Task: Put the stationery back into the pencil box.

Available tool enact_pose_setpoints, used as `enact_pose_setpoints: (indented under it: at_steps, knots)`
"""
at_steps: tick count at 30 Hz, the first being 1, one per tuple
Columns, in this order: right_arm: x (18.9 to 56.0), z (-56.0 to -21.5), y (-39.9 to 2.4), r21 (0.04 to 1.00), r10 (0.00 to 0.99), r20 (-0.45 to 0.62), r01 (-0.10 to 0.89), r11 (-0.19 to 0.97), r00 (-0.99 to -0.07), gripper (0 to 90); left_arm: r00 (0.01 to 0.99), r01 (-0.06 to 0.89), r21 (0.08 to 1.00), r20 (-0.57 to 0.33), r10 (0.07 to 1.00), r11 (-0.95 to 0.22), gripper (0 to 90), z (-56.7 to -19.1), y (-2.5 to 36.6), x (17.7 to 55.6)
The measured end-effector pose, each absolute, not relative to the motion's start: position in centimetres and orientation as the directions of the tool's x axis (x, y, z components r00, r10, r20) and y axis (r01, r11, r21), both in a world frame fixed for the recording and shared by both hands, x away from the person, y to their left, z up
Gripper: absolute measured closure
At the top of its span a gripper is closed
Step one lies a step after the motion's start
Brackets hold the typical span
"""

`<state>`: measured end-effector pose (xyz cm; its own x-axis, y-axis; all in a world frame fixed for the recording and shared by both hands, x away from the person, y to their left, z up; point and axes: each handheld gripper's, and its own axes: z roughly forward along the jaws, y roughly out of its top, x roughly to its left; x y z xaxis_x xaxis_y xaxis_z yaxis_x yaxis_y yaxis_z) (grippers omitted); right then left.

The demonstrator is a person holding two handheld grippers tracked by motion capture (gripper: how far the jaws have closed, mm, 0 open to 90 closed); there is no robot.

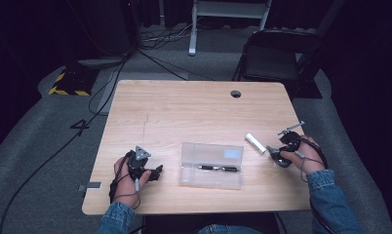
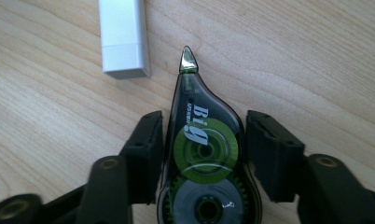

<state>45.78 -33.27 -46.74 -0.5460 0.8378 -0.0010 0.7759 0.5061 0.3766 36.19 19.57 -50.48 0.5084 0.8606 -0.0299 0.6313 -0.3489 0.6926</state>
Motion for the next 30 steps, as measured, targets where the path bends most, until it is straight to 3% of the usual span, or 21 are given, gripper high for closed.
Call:
enact_pose_setpoints:
  at_steps: [20,30]
  knots:
    - [45.7,-46.1,-33.3,0.413,0.847,0.005,0.773,0.482,-0.531,52.1,0.507,0.63,0.694,-0.03,0.861,-0.348,14.3,-50.5,19.6,36.2]
    - [45.2,-44.4,-32.9,0.486,0.826,-0.006,0.72,0.495,-0.564,52.1,0.508,0.631,0.693,-0.03,0.861,-0.349,14.3,-50.5,19.6,36.2]
